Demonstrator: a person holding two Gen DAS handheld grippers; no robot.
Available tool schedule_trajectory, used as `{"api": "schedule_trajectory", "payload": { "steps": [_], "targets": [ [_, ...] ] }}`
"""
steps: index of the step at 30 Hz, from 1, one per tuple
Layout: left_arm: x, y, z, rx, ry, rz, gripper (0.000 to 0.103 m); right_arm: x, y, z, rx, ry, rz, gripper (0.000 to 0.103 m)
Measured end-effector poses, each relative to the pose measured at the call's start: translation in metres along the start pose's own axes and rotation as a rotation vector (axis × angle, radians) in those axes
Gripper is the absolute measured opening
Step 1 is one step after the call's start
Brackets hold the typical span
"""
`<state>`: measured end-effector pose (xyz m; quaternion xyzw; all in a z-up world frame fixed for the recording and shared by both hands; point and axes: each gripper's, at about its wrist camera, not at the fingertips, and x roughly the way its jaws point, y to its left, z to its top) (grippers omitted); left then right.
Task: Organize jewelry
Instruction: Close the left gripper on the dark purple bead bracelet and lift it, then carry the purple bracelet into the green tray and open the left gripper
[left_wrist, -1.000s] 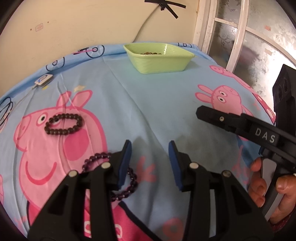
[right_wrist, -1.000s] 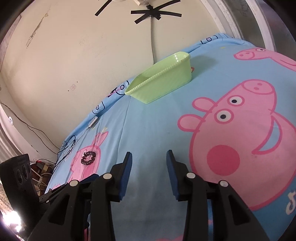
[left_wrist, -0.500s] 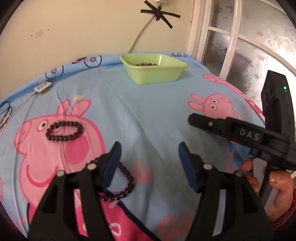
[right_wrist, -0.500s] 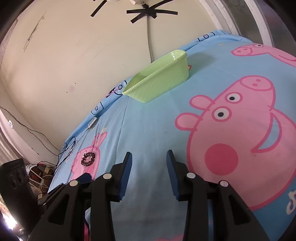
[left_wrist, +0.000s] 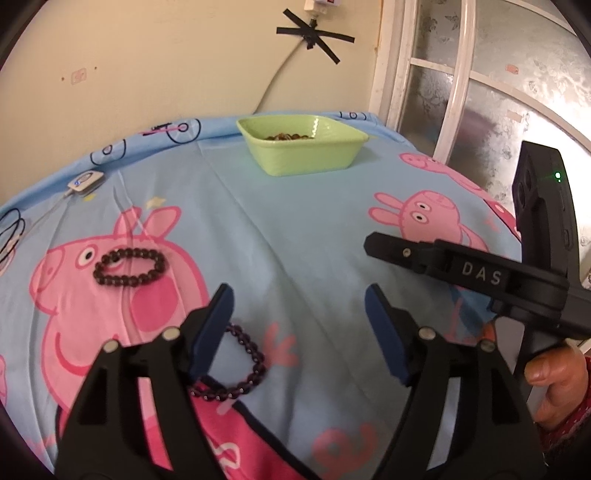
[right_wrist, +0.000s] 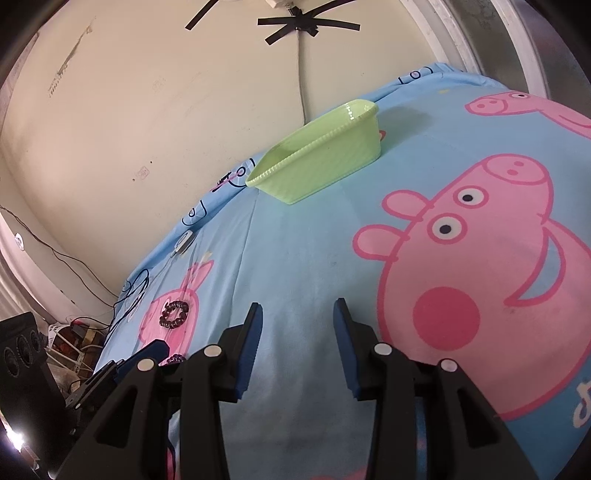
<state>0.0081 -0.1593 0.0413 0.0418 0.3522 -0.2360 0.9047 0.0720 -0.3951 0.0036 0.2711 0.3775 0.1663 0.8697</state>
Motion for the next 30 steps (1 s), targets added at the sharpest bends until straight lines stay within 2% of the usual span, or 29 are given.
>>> {"api": "schedule_trajectory", "payload": {
  "steps": [3, 5, 7, 11, 15, 18, 20, 22, 23, 24, 26, 27, 29, 30],
  "targets": [
    [-0.002, 0.001, 0.000, -0.010, -0.012, 0.023, 0.071, 0.000, 0.002, -0.001, 0.017, -0.002, 0.013, 0.023],
    [-0.005, 0.002, 0.000, -0.016, -0.030, 0.050, 0.077, 0.002, 0.007, -0.001, -0.013, 0.008, 0.019, 0.031],
    [-0.008, 0.003, 0.000, -0.018, -0.046, 0.063, 0.078, 0.004, 0.011, -0.001, -0.036, 0.018, 0.023, 0.036],
    [-0.010, 0.000, 0.000, -0.001, -0.053, 0.075, 0.079, 0.004, 0.012, -0.001, -0.047, 0.025, 0.032, 0.039],
    [-0.011, 0.002, 0.000, -0.019, -0.055, 0.070, 0.079, 0.006, 0.013, 0.000, -0.047, 0.031, 0.039, 0.040],
    [-0.020, 0.016, 0.000, -0.055, -0.078, -0.004, 0.079, 0.006, 0.013, 0.001, -0.050, 0.035, 0.038, 0.040],
    [-0.028, 0.040, 0.000, -0.107, -0.050, -0.072, 0.078, 0.005, 0.014, 0.000, -0.057, 0.039, 0.037, 0.040],
    [-0.037, 0.075, -0.004, -0.191, -0.019, -0.089, 0.068, 0.005, 0.014, 0.000, -0.064, 0.043, 0.038, 0.040],
    [-0.039, 0.088, -0.006, -0.228, -0.001, -0.089, 0.060, 0.005, 0.015, 0.000, -0.068, 0.045, 0.038, 0.038],
    [-0.041, 0.111, -0.011, -0.302, 0.031, -0.101, 0.058, 0.006, 0.018, -0.001, -0.081, 0.058, 0.049, 0.034],
    [-0.045, 0.135, -0.019, -0.385, 0.066, -0.151, 0.057, 0.008, 0.026, -0.003, -0.124, 0.075, 0.060, 0.026],
    [-0.046, 0.140, -0.022, -0.394, 0.080, -0.168, 0.057, 0.007, 0.032, -0.005, -0.159, 0.079, 0.068, 0.026],
    [-0.049, 0.137, -0.023, -0.362, 0.088, -0.147, 0.057, 0.009, 0.051, -0.012, -0.242, 0.111, 0.116, 0.021],
    [-0.049, 0.132, -0.023, -0.336, 0.089, -0.138, 0.053, 0.011, 0.061, -0.016, -0.277, 0.136, 0.136, 0.019]
  ]
}}
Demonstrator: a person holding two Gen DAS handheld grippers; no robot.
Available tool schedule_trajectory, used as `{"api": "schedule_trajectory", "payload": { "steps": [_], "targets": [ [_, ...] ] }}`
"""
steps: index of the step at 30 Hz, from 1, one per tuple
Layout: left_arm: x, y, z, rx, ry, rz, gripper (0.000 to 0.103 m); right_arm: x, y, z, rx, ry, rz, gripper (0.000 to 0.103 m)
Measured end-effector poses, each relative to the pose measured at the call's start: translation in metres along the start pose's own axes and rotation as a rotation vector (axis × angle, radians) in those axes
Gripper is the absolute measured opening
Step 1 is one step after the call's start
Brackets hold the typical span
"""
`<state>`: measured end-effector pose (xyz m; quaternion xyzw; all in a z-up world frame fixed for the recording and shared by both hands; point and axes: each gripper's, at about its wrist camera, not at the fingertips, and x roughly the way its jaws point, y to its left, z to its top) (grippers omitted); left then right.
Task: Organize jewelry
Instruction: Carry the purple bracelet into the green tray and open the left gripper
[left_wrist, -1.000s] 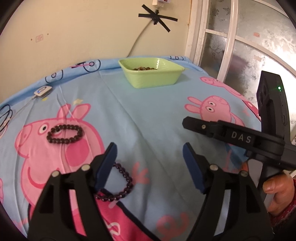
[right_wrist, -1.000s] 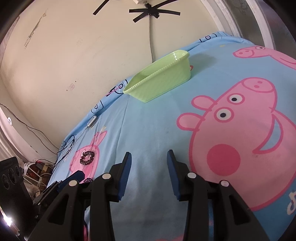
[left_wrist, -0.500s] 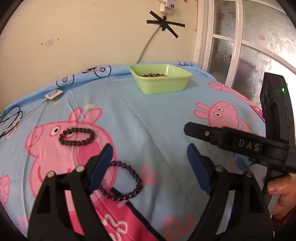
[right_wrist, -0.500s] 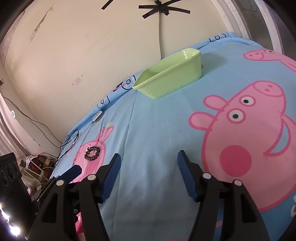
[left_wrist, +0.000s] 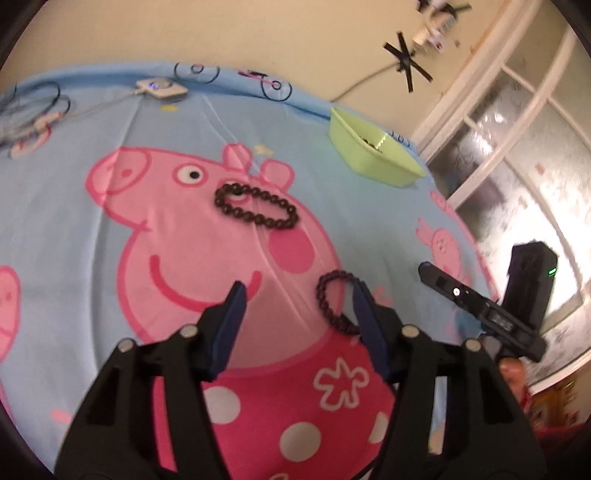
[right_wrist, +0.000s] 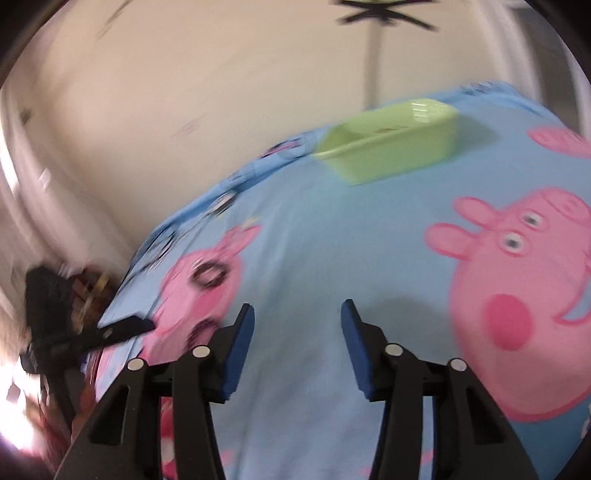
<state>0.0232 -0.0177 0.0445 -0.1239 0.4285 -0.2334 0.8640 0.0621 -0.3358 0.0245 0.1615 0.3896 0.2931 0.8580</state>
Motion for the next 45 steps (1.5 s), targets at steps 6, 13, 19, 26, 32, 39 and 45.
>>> {"api": "schedule_trajectory", "payload": {
  "steps": [6, 13, 19, 26, 32, 39, 45],
  "targets": [
    [0.036, -0.025, -0.002, 0.096, 0.110, 0.034, 0.026, 0.033, 0.056, 0.002, -0.285, 0.146, -0.028, 0.007],
    [0.050, -0.030, -0.002, 0.132, 0.083, 0.088, 0.007, 0.059, 0.064, 0.003, -0.428, 0.227, -0.065, 0.000],
    [0.062, -0.050, 0.021, 0.128, 0.096, 0.012, 0.006, 0.029, 0.039, 0.023, -0.329, 0.105, -0.043, 0.000],
    [0.083, -0.099, 0.075, 0.216, 0.066, -0.054, 0.006, -0.001, -0.001, 0.064, -0.246, -0.021, -0.079, 0.000],
    [0.117, -0.141, 0.143, 0.271, 0.034, -0.054, 0.007, -0.006, -0.043, 0.127, -0.169, -0.113, -0.081, 0.000],
    [0.182, -0.138, 0.220, 0.282, -0.047, 0.171, 0.038, 0.054, -0.094, 0.203, -0.095, -0.157, -0.181, 0.000],
    [0.147, -0.094, 0.187, 0.145, -0.072, 0.146, 0.038, 0.035, -0.099, 0.168, -0.010, -0.161, -0.138, 0.000]
  ]
}}
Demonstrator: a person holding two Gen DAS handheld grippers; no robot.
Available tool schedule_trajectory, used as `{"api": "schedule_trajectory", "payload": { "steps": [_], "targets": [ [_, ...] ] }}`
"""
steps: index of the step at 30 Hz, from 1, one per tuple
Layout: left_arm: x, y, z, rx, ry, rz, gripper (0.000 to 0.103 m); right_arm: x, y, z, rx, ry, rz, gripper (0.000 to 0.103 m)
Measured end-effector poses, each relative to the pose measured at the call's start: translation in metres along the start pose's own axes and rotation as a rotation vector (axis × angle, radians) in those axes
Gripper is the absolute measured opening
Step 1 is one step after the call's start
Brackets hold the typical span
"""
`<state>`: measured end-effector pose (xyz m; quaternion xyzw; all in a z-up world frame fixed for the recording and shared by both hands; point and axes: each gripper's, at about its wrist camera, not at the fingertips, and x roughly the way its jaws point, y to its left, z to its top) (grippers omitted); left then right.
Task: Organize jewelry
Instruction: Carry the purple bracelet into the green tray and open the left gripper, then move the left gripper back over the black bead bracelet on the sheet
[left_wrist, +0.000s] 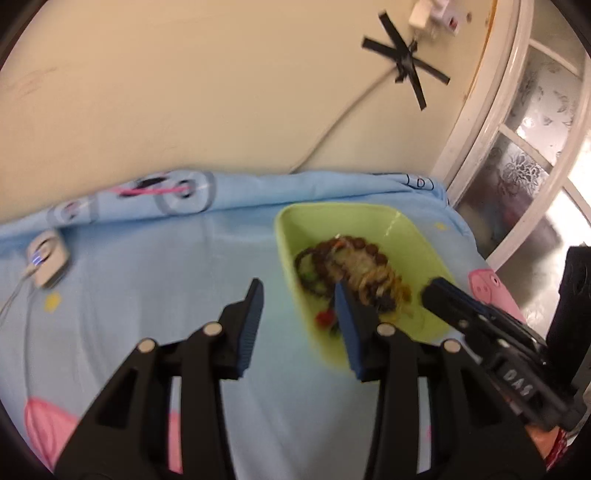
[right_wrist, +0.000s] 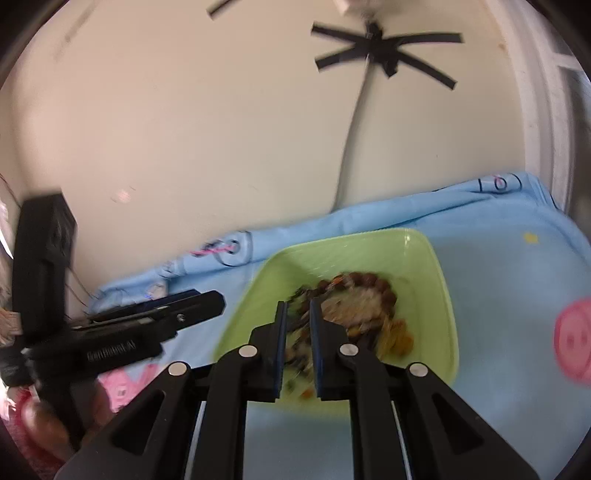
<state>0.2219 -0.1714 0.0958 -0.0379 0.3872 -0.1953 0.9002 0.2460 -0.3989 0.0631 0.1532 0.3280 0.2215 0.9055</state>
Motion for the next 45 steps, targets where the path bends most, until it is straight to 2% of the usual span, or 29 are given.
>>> {"api": "schedule_trajectory", "payload": {
  "steps": [3, 6, 11, 15, 18, 24, 28, 32, 45],
  "targets": [
    [-0.031, 0.006, -0.041, 0.000, -0.001, 0.024, 0.038, -0.026, 0.019, -0.043, 0.020, 0.028, 0.061, 0.000],
    [-0.049, 0.002, -0.085, 0.034, 0.030, 0.049, 0.038, -0.037, 0.036, -0.080, 0.058, 0.058, 0.089, 0.000],
    [-0.066, -0.004, -0.142, 0.057, 0.081, 0.055, 0.038, -0.048, 0.059, -0.120, 0.126, 0.084, 0.078, 0.004],
    [-0.078, -0.008, -0.168, 0.067, 0.065, 0.076, 0.038, -0.063, 0.071, -0.139, 0.132, 0.083, 0.045, 0.006],
    [-0.083, -0.010, -0.179, 0.082, 0.062, 0.100, 0.038, -0.063, 0.071, -0.150, 0.152, 0.097, 0.031, 0.007],
    [-0.091, -0.011, -0.186, 0.095, 0.039, 0.130, 0.038, -0.069, 0.071, -0.157, 0.176, 0.064, 0.021, 0.008],
    [-0.093, -0.016, -0.188, 0.120, 0.020, 0.152, 0.039, -0.075, 0.069, -0.160, 0.196, 0.045, 0.014, 0.012],
    [-0.091, -0.014, -0.187, 0.115, 0.031, 0.148, 0.039, -0.071, 0.066, -0.160, 0.212, 0.062, 0.021, 0.015],
    [-0.090, -0.018, -0.188, 0.135, 0.036, 0.159, 0.039, -0.071, 0.067, -0.162, 0.230, 0.055, -0.002, 0.015]
  ]
}}
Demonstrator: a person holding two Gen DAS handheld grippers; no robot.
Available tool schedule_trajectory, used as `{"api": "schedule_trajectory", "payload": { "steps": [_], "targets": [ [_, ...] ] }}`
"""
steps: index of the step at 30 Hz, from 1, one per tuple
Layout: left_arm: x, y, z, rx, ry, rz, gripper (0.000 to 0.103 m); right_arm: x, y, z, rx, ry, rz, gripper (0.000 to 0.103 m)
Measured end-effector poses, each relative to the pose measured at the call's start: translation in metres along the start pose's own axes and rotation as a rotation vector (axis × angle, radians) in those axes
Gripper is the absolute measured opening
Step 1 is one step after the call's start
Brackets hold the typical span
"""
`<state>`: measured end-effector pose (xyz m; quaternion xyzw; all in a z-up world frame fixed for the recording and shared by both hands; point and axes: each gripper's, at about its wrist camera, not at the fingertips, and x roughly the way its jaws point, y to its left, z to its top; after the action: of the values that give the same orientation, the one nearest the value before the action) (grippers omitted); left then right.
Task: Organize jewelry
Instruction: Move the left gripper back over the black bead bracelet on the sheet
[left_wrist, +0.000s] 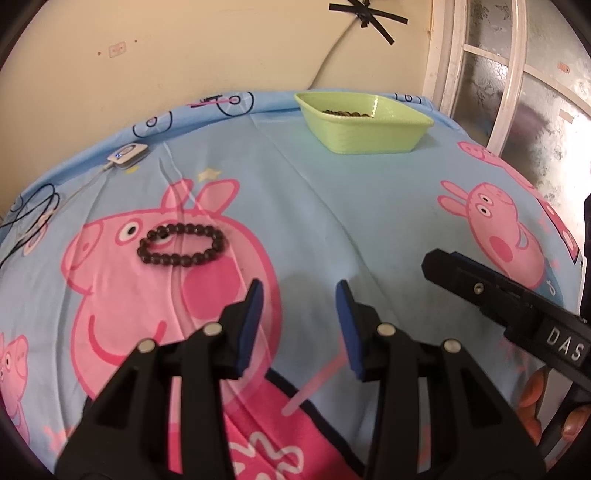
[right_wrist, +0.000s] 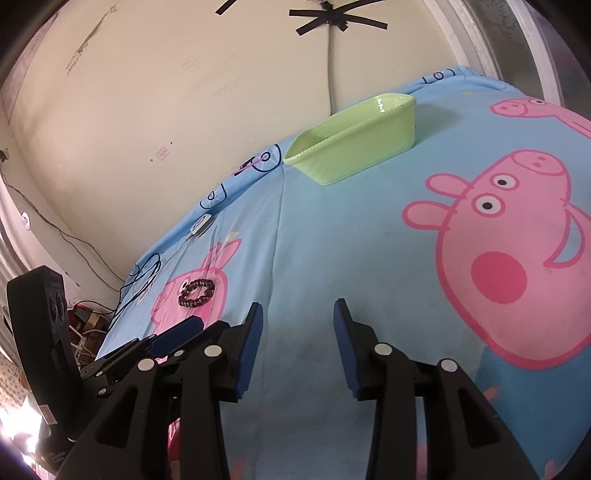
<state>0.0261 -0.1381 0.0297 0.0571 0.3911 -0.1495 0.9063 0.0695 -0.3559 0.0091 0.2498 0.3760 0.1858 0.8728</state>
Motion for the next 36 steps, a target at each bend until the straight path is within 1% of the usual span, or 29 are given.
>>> {"api": "schedule_trajectory", "payload": {
  "steps": [15, 22, 26, 36],
  "targets": [
    [-0.001, 0.001, 0.001, 0.008, -0.006, 0.008, 0.039, -0.005, -0.001, -0.003, 0.017, -0.017, -0.006, 0.015],
    [-0.001, 0.004, 0.001, 0.002, -0.011, -0.004, 0.039, -0.007, 0.003, -0.005, 0.005, -0.027, -0.019, 0.015],
    [-0.003, 0.002, 0.000, 0.000, -0.016, -0.001, 0.039, -0.010, 0.002, -0.006, 0.010, -0.044, -0.024, 0.015],
    [-0.004, 0.001, 0.000, -0.012, -0.019, -0.001, 0.039, -0.011, 0.002, -0.005, 0.008, -0.044, -0.028, 0.015]
  ]
}}
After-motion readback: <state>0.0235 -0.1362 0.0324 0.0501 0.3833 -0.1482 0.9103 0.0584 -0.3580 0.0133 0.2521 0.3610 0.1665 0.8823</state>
